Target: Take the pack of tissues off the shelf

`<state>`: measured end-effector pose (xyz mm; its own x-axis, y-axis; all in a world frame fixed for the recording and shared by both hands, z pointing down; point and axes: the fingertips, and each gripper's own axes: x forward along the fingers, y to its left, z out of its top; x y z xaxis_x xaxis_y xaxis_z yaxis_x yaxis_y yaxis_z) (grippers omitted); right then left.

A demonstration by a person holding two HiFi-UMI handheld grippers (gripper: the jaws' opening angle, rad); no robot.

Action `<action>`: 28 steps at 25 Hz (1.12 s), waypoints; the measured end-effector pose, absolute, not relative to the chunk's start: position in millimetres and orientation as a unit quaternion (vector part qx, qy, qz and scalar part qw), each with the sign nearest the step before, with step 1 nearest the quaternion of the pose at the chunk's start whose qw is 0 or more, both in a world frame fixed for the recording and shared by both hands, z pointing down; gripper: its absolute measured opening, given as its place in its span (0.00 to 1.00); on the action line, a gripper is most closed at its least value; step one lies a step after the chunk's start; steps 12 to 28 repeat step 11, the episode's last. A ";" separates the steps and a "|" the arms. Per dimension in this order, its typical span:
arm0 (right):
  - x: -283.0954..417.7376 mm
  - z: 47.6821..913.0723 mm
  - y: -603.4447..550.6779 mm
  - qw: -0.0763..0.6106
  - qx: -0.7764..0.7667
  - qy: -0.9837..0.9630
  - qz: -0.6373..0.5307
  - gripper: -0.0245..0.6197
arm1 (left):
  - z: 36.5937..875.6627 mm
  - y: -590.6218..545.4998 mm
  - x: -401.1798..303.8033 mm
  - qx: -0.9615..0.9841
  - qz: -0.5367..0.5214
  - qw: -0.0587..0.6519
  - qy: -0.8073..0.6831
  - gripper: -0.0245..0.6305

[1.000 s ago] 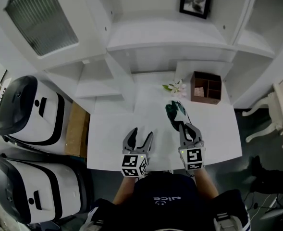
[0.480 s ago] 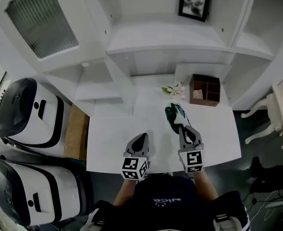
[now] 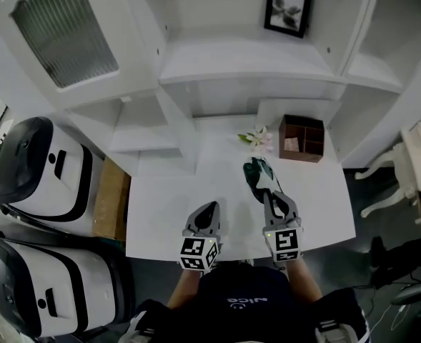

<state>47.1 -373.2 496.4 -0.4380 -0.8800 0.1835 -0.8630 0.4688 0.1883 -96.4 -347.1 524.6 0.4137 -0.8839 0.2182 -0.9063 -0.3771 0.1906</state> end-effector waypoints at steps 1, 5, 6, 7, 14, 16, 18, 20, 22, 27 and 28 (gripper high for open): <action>46.9 496.2 -372.6 0.131 0.514 -0.847 -0.036 0.06 | 524.7 -346.7 -96.4 0.829 0.040 0.141 -0.540 0.04; 46.3 495.6 -371.3 0.126 0.514 -0.848 -0.031 0.06 | 523.6 -344.7 -96.2 0.829 0.051 0.126 -0.542 0.04; 46.4 495.7 -371.2 0.124 0.513 -0.849 -0.029 0.06 | 523.5 -344.2 -95.4 0.829 0.058 0.117 -0.543 0.04; 46.5 496.1 -370.9 0.124 0.513 -0.849 -0.028 0.06 | 523.3 -343.5 -94.2 0.830 0.064 0.110 -0.543 0.04; 46.9 500.5 -368.5 0.136 0.511 -0.848 -0.037 0.06 | 522.7 -340.5 -90.9 0.832 0.060 0.109 -0.540 0.04; 46.9 500.5 -368.5 0.136 0.511 -0.848 -0.037 0.06 | 522.7 -340.5 -90.9 0.832 0.060 0.109 -0.540 0.04; 46.9 500.5 -368.5 0.136 0.511 -0.848 -0.037 0.06 | 522.7 -340.5 -90.9 0.832 0.060 0.109 -0.540 0.04; 46.9 500.5 -368.5 0.136 0.511 -0.848 -0.037 0.06 | 522.7 -340.5 -90.9 0.832 0.060 0.109 -0.540 0.04; 46.9 500.5 -368.5 0.136 0.511 -0.848 -0.037 0.06 | 522.7 -340.5 -90.9 0.832 0.060 0.109 -0.540 0.04; 46.9 500.5 -368.5 0.136 0.511 -0.848 -0.037 0.06 | 522.7 -340.5 -90.9 0.832 0.060 0.109 -0.540 0.04; 46.9 500.5 -368.5 0.136 0.511 -0.848 -0.037 0.06 | 522.7 -340.5 -90.9 0.832 0.060 0.109 -0.540 0.04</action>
